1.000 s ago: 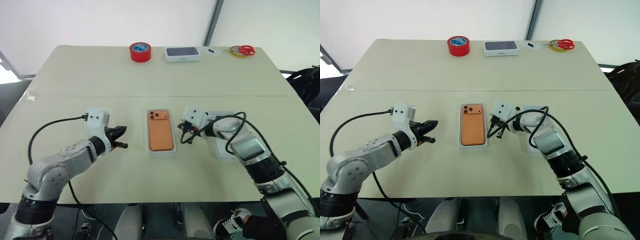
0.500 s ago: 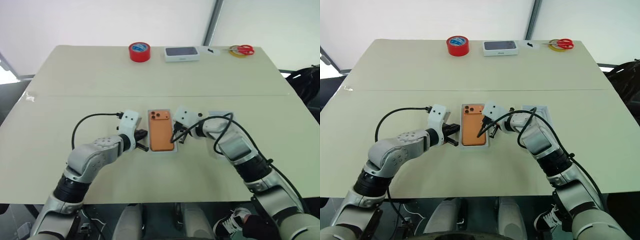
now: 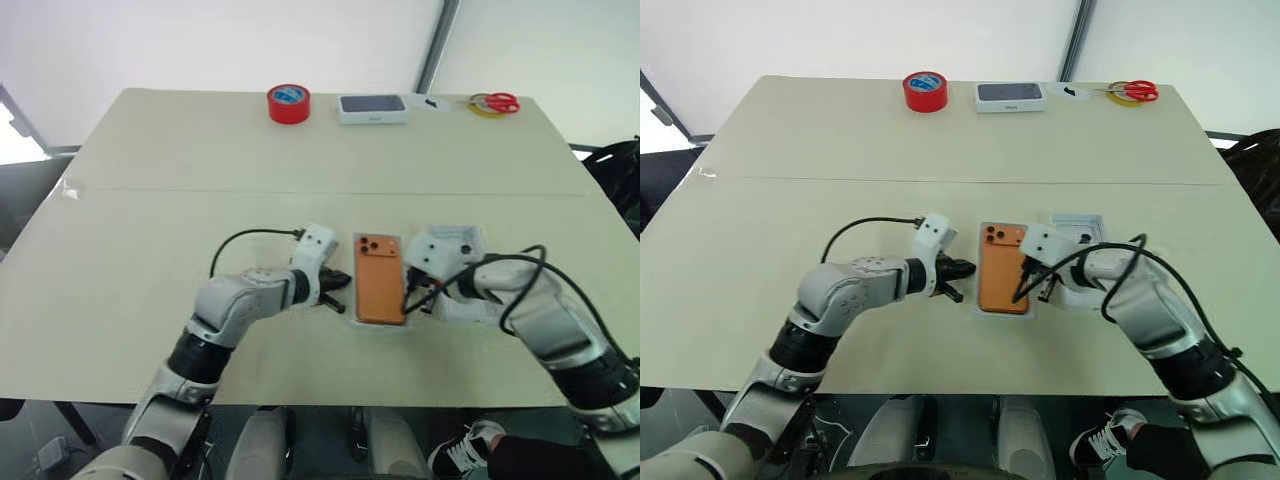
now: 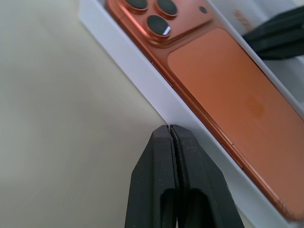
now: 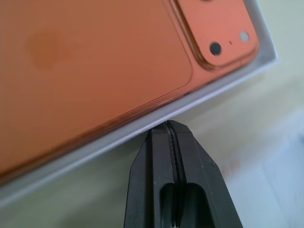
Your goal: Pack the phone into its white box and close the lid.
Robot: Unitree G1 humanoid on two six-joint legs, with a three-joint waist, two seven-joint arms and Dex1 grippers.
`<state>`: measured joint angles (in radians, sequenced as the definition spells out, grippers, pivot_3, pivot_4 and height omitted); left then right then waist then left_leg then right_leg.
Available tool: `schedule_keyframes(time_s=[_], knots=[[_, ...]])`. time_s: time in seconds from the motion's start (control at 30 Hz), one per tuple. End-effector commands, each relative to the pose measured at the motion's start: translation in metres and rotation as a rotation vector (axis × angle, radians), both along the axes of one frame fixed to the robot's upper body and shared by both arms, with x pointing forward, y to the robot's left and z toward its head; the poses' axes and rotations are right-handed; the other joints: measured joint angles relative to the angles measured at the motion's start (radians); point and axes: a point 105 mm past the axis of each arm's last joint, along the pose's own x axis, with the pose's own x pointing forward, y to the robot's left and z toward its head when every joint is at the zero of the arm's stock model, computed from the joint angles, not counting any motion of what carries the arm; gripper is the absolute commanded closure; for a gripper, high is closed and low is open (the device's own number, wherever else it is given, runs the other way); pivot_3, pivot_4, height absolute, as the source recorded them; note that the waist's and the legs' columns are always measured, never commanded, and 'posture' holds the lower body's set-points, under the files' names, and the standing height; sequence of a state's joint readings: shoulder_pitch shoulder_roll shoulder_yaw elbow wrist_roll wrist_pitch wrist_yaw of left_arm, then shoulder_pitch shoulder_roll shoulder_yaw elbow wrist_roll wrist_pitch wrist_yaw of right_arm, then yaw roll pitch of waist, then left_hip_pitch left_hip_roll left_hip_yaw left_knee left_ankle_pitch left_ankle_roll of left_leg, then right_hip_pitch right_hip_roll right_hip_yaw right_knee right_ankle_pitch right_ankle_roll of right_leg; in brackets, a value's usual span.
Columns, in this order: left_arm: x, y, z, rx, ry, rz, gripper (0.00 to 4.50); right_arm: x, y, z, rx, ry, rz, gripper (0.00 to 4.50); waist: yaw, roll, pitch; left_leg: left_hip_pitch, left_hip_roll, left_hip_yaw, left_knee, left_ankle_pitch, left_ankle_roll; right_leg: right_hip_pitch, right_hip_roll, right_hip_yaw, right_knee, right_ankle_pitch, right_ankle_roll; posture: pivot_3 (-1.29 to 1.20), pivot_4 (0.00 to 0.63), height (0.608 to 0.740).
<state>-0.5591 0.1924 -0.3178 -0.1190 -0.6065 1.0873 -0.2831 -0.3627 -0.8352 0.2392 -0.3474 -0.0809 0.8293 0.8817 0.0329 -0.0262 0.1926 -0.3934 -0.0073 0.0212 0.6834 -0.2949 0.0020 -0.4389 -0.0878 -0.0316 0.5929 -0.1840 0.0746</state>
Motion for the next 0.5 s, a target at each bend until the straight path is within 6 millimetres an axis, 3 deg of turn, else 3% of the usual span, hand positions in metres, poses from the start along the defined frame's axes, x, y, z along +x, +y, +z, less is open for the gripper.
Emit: schedule_keyframes(time_s=[0.03,0.23,0.5], knots=[[-0.021,-0.038,0.015,-0.069,-0.018,-0.182,4.43,-0.014,0.009,0.004,0.025,0.009,0.064,4.5,0.005,0.0,0.0,0.0,0.0,0.0,0.0,0.0,0.0,0.0,0.0,0.0,0.0,0.0,0.0,0.0,0.15,0.732],[-0.02,-0.042,0.01,-0.067,-0.001,-0.191,4.43,-0.018,-0.005,0.003,0.007,0.011,0.014,4.5,0.005,0.0,0.0,0.0,0.0,0.0,0.0,0.0,0.0,0.0,0.0,0.0,0.0,-0.002,0.003,0.0,0.15,0.732],[-0.004,-0.016,0.014,-0.098,0.01,-0.095,4.43,-0.023,-0.033,0.025,0.018,0.018,-0.058,4.5,0.005,0.0,0.0,0.0,0.0,0.0,0.001,0.0,0.0,0.0,0.0,0.0,0.0,0.0,0.001,0.0,0.15,0.732]])
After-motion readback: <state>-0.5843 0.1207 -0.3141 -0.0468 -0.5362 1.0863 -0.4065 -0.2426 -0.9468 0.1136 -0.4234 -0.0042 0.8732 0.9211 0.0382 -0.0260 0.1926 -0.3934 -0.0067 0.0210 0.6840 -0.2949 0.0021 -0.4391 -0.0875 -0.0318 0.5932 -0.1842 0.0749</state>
